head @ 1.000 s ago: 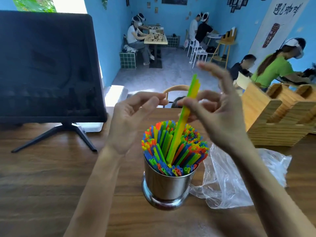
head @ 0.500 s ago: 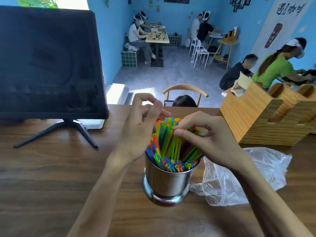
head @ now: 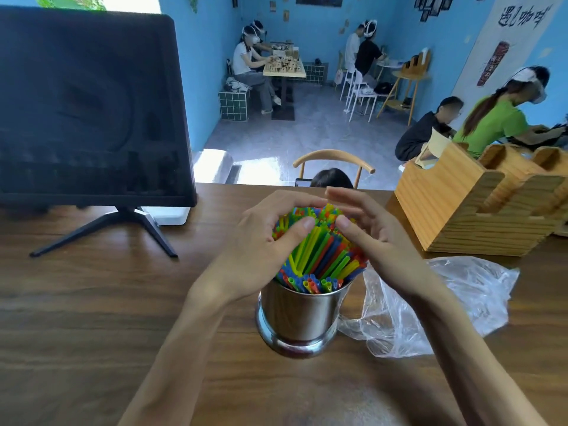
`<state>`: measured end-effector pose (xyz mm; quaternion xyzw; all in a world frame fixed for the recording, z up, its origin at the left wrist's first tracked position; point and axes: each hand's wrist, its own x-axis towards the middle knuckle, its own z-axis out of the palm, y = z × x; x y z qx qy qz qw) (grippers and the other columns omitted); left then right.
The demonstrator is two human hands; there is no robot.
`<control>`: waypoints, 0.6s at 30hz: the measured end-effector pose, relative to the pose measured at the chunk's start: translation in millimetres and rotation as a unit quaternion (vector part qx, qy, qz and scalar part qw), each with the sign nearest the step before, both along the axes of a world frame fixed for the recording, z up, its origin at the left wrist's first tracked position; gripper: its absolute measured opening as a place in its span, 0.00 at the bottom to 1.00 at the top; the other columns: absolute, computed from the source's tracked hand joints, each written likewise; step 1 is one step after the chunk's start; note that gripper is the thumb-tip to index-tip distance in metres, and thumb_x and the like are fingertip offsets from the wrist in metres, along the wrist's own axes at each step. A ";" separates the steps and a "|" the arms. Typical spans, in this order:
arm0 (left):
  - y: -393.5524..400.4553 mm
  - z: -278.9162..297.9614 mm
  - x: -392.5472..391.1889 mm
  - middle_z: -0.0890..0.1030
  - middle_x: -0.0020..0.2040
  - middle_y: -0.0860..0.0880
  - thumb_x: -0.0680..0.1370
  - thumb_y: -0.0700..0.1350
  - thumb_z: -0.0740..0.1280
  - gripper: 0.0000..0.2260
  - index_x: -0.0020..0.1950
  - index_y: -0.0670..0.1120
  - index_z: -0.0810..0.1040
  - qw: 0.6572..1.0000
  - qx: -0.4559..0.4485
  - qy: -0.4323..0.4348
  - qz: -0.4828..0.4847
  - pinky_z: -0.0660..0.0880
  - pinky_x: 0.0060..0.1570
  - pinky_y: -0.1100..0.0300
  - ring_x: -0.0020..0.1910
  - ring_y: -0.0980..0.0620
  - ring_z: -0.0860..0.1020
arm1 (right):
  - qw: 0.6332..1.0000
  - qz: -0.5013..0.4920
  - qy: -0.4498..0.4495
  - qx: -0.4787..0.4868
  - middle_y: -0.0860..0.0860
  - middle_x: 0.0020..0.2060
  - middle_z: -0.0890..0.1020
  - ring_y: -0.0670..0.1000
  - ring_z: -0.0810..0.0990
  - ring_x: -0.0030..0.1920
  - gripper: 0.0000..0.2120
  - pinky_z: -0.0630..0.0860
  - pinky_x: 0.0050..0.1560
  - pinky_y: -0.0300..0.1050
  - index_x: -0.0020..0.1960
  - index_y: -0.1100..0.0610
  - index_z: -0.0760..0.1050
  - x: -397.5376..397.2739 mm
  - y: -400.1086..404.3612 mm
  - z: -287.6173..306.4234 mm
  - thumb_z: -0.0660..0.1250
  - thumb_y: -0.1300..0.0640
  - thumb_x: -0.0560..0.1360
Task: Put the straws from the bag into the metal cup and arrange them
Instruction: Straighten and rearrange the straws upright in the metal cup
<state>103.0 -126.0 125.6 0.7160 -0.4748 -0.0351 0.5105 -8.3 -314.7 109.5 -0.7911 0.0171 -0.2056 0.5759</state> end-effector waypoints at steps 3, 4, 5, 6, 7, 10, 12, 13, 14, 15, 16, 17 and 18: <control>-5.6 -4.8 -1.9 0.79 0.63 0.61 0.85 0.45 0.63 0.13 0.65 0.59 0.79 1.000 -0.005 0.005 0.000 0.73 0.65 0.60 0.66 0.60 0.75 | 0.999 0.018 -0.007 0.027 0.52 0.67 0.80 0.55 0.77 0.69 0.18 0.73 0.70 0.63 0.71 0.54 0.75 1.8 5.0 -10.9 0.60 0.54 0.82; -7.2 -5.8 -2.0 0.79 0.63 0.61 0.85 0.44 0.63 0.13 0.65 0.58 0.80 1.000 -0.005 0.005 0.002 0.74 0.66 0.58 0.66 0.60 0.75 | 0.999 0.013 -0.012 0.036 0.52 0.66 0.80 0.55 0.77 0.69 0.17 0.72 0.71 0.63 0.70 0.54 0.75 2.7 6.1 -12.4 0.59 0.55 0.83; -8.5 -6.9 -2.0 0.80 0.64 0.61 0.84 0.44 0.63 0.13 0.65 0.57 0.80 1.000 -0.002 -0.001 0.007 0.74 0.66 0.57 0.66 0.61 0.75 | 0.999 0.010 -0.013 0.048 0.52 0.66 0.80 0.54 0.78 0.68 0.17 0.73 0.71 0.60 0.69 0.54 0.76 3.3 7.1 -12.8 0.59 0.56 0.83; -9.6 -8.1 -1.8 0.80 0.64 0.61 0.84 0.43 0.63 0.13 0.64 0.57 0.81 1.000 0.002 -0.009 0.013 0.73 0.67 0.57 0.67 0.62 0.75 | 0.998 0.012 -0.015 0.060 0.51 0.66 0.81 0.54 0.78 0.68 0.17 0.74 0.70 0.57 0.69 0.54 0.76 4.0 7.9 -13.2 0.58 0.57 0.83; -10.8 -9.3 -1.7 0.80 0.65 0.61 0.84 0.43 0.63 0.13 0.64 0.57 0.82 1.000 0.006 -0.016 0.018 0.73 0.68 0.57 0.67 0.63 0.74 | 0.997 0.015 -0.018 0.068 0.51 0.66 0.81 0.53 0.78 0.68 0.16 0.75 0.69 0.54 0.69 0.55 0.75 4.0 8.9 -13.2 0.57 0.59 0.84; -11.6 -11.6 -1.7 0.79 0.66 0.61 0.84 0.43 0.64 0.13 0.63 0.57 0.83 0.999 0.022 -0.026 0.031 0.69 0.72 0.55 0.71 0.65 0.71 | 0.996 0.005 -0.025 0.085 0.51 0.66 0.81 0.51 0.79 0.67 0.16 0.77 0.64 0.45 0.69 0.58 0.74 3.5 10.9 -14.3 0.55 0.65 0.85; -9.9 -11.5 -2.6 0.78 0.67 0.61 0.83 0.43 0.65 0.13 0.63 0.58 0.83 0.998 0.036 -0.031 0.034 0.67 0.74 0.53 0.72 0.65 0.69 | 0.995 -0.004 -0.030 0.091 0.52 0.65 0.80 0.51 0.79 0.66 0.15 0.77 0.62 0.44 0.69 0.58 0.74 3.0 12.2 -15.5 0.55 0.65 0.86; -8.7 -10.7 -3.4 0.78 0.68 0.62 0.83 0.43 0.65 0.14 0.63 0.58 0.82 0.998 0.042 -0.033 0.032 0.67 0.74 0.52 0.73 0.64 0.69 | 0.995 -0.010 -0.034 0.095 0.52 0.65 0.80 0.51 0.79 0.66 0.15 0.78 0.62 0.44 0.68 0.58 0.74 2.6 13.1 -16.5 0.55 0.64 0.86; -7.9 -9.7 -4.3 0.78 0.68 0.62 0.82 0.43 0.66 0.14 0.63 0.58 0.82 0.998 0.048 -0.035 0.030 0.66 0.75 0.51 0.73 0.64 0.68 | 0.994 -0.018 -0.038 0.104 0.52 0.65 0.80 0.52 0.79 0.66 0.14 0.78 0.63 0.45 0.68 0.58 0.74 2.0 13.8 -17.4 0.55 0.62 0.86; -7.4 -8.5 -5.2 0.77 0.69 0.62 0.82 0.43 0.67 0.14 0.64 0.58 0.82 0.997 0.054 -0.036 0.028 0.65 0.76 0.49 0.74 0.64 0.68 | 0.992 -0.026 -0.040 0.116 0.53 0.65 0.80 0.52 0.79 0.66 0.14 0.78 0.63 0.47 0.68 0.58 0.74 1.2 14.8 -17.5 0.56 0.61 0.86; -7.2 -7.7 -5.9 0.77 0.69 0.62 0.81 0.44 0.68 0.14 0.64 0.58 0.81 0.997 0.061 -0.038 0.025 0.64 0.77 0.49 0.74 0.63 0.67 | 0.990 -0.033 -0.042 0.129 0.53 0.65 0.80 0.53 0.79 0.66 0.13 0.78 0.63 0.47 0.68 0.59 0.74 1.0 15.6 -18.3 0.56 0.61 0.86; -6.8 -6.5 -6.8 0.77 0.70 0.62 0.81 0.44 0.69 0.14 0.65 0.57 0.81 0.997 0.067 -0.041 0.024 0.62 0.78 0.49 0.74 0.64 0.67 | 0.989 -0.037 -0.042 0.140 0.54 0.65 0.80 0.53 0.79 0.66 0.13 0.78 0.63 0.47 0.67 0.59 0.74 0.4 16.9 -17.8 0.55 0.60 0.86; -6.4 -5.3 -7.7 0.76 0.70 0.62 0.80 0.45 0.70 0.15 0.65 0.57 0.81 0.996 0.073 -0.047 0.021 0.60 0.79 0.50 0.75 0.64 0.67 | 0.987 -0.040 -0.041 0.153 0.54 0.64 0.80 0.54 0.80 0.65 0.13 0.79 0.61 0.46 0.67 0.59 0.74 0.3 17.9 -17.4 0.55 0.59 0.86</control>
